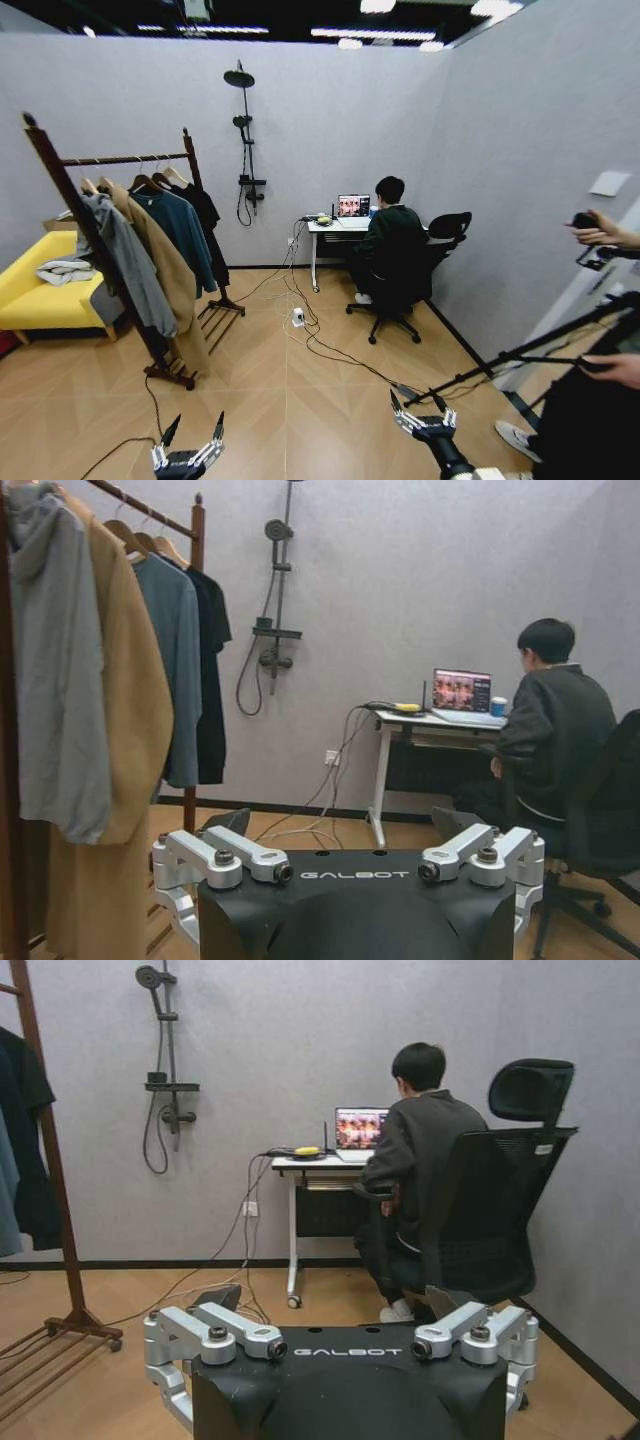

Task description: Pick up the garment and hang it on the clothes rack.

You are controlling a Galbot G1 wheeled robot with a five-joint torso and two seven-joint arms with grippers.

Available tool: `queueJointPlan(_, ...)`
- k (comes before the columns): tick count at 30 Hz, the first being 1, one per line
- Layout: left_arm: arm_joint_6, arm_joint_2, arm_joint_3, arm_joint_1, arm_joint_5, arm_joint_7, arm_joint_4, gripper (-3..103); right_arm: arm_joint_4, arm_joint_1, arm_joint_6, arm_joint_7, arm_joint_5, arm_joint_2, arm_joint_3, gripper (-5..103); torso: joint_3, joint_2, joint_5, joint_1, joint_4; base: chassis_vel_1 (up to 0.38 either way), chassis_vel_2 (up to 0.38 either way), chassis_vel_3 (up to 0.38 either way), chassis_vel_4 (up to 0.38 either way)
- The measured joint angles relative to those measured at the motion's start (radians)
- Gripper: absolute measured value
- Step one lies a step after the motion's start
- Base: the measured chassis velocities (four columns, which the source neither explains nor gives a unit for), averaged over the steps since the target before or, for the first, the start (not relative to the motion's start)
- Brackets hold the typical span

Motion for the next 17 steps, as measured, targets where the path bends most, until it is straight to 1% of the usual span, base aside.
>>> queueJointPlan(3, 0.000, 0.000, 0.000, 0.000, 0.000, 0.000, 0.000, 100, 0.000, 0.001, 0.000, 0.000, 0.000, 0.000, 0.000, 100, 0.000, -0.001, -0.0001, 0.001, 0.0006, -0.084, -0.026, 0.031, -0.001)
queueJointPlan(4, 0.000, 0.000, 0.000, 0.000, 0.000, 0.000, 0.000, 100, 0.000, 0.001, 0.000, 0.000, 0.000, 0.000, 0.000, 100, 0.001, -0.001, -0.0003, 0.002, 0.0012, -0.076, 0.038, 0.089, -0.021)
queueJointPlan(7, 0.000, 0.000, 0.000, 0.000, 0.000, 0.000, 0.000, 100, 0.000, 0.002, 0.000, 0.000, 0.000, 0.000, 0.000, 100, 0.001, -0.001, -0.0003, 0.002, 0.0017, -0.052, 0.046, 0.099, -0.025)
queueJointPlan(11, 0.000, 0.000, 0.000, 0.000, 0.000, 0.000, 0.000, 100, 0.000, 0.001, 0.000, 0.000, 0.000, 0.000, 0.000, 100, 0.001, -0.001, -0.0004, 0.002, 0.0006, 0.000, 0.000, 0.000, 0.000)
queueJointPlan(13, 0.000, 0.000, 0.000, 0.000, 0.000, 0.000, 0.000, 100, 0.000, 0.001, 0.000, 0.000, 0.000, 0.000, 0.000, 100, 0.000, -0.001, -0.0005, 0.001, 0.0007, 0.000, 0.000, 0.000, 0.000)
queueJointPlan(14, 0.000, 0.000, 0.000, 0.000, 0.000, 0.000, 0.000, 100, 0.000, 0.001, 0.000, 0.000, 0.000, 0.000, 0.000, 100, 0.000, -0.001, -0.0004, 0.001, 0.0012, 0.053, -0.015, -0.016, 0.020)
queueJointPlan(17, 0.000, 0.000, 0.000, 0.000, 0.000, 0.000, 0.000, 100, 0.000, 0.001, 0.000, 0.000, 0.000, 0.000, 0.000, 100, 0.000, -0.001, -0.0004, 0.001, 0.0009, 0.000, 0.000, 0.000, 0.000)
